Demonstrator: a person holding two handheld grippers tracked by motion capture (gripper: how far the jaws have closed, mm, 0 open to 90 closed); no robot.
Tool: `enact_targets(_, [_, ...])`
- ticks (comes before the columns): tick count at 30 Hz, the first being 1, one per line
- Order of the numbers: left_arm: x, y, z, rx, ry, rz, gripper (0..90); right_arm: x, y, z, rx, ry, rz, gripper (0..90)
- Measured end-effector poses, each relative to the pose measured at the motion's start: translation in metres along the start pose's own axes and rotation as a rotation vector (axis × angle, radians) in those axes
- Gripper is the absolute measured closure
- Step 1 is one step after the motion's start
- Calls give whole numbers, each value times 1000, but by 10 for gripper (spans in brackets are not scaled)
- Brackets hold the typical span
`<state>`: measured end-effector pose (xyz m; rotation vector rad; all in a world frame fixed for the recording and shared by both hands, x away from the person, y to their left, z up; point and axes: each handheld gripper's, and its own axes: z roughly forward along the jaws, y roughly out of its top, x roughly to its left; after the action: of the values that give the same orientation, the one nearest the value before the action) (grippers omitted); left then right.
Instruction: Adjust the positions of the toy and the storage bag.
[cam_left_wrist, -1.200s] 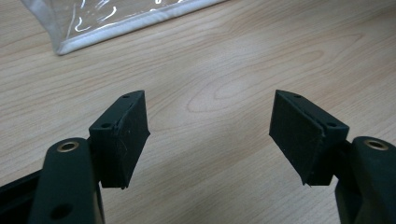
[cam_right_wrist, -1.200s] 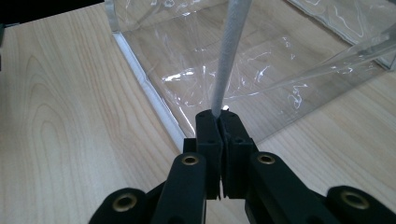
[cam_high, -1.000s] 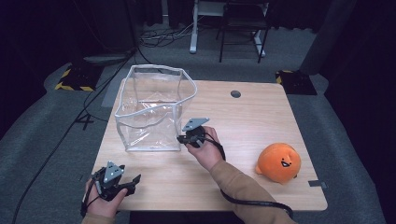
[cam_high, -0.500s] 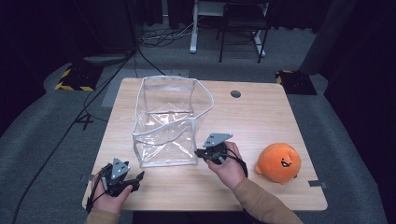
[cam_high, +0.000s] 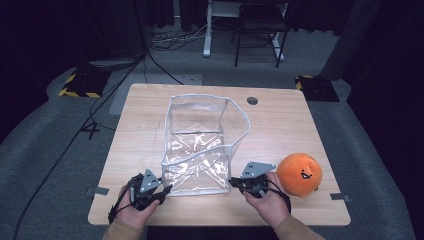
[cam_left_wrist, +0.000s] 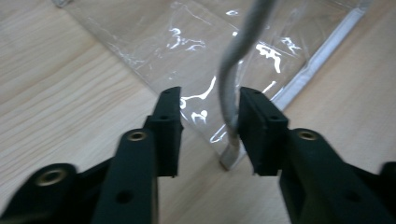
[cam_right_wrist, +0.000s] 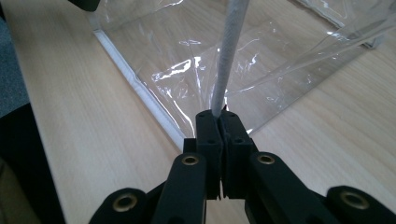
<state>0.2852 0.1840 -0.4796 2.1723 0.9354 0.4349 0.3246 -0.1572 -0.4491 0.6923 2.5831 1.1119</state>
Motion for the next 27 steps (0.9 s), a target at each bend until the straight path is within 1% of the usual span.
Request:
enact_targets(1, [-4, 2, 1, 3, -21, 9, 700, 2, -4, -5, 1, -3, 4, 878])
enact_targets(2, [-7, 3, 3, 4, -39, 20, 739, 3, -8, -9, 3, -5, 10, 878])
enact_targets(3, [-7, 3, 3, 4, -39, 20, 766, 4, -12, -14, 3, -8, 18, 878])
enact_targets(4, [-14, 7, 5, 8, -68, 43, 785, 5, -16, -18, 3, -13, 25, 878])
enact_targets(5, [-17, 8, 6, 7, -80, 48, 791, 6, -20, -22, 2, -17, 31, 878])
enact_targets(7, [-24, 10, 8, 7, -116, 62, 805, 7, -27, -30, 2, -22, 41, 878])
enact_targets(8, [-29, 12, 9, 13, -133, 65, 811, 8, -31, -35, 3, -28, 50, 878])
enact_targets(9, [-35, 13, 10, 13, -148, 79, 811, 9, -35, -39, 4, -31, 57, 878])
enact_targets(10, [-35, 13, 10, 13, -148, 79, 811, 9, -35, -39, 4, -31, 57, 878])
enact_targets(11, [-44, 16, 11, 23, -167, 107, 810, 11, -44, -50, 13, -47, 71, 878])
enact_targets(13, [-52, 18, 13, 21, -192, 130, 809, 12, -50, -57, 17, -53, 80, 878])
enact_targets(14, [-55, 19, 13, 24, -201, 138, 809, 13, -54, -62, 17, -57, 91, 878])
enact_targets(15, [-55, 19, 13, 24, -201, 138, 809, 13, -54, -62, 17, -57, 91, 878])
enact_targets(17, [-64, 20, 14, 28, -233, 156, 808, 16, -62, -70, 16, -60, 109, 878])
enact_targets(19, [-70, 20, 14, 30, -252, 166, 806, 19, -69, -78, 17, -65, 120, 878])
enact_targets(21, [-76, 20, 14, 32, -258, 188, 805, 22, -73, -83, 17, -67, 131, 877])
enact_targets(23, [-81, 21, 14, 31, -273, 201, 804, 25, -79, -89, 19, -69, 144, 877])
enact_targets(25, [-85, 20, 13, 38, -289, 201, 804, 28, -82, -93, 22, -69, 147, 877])
enact_targets(27, [-86, 19, 13, 36, -291, 205, 803, 30, -84, -96, 24, -64, 149, 876])
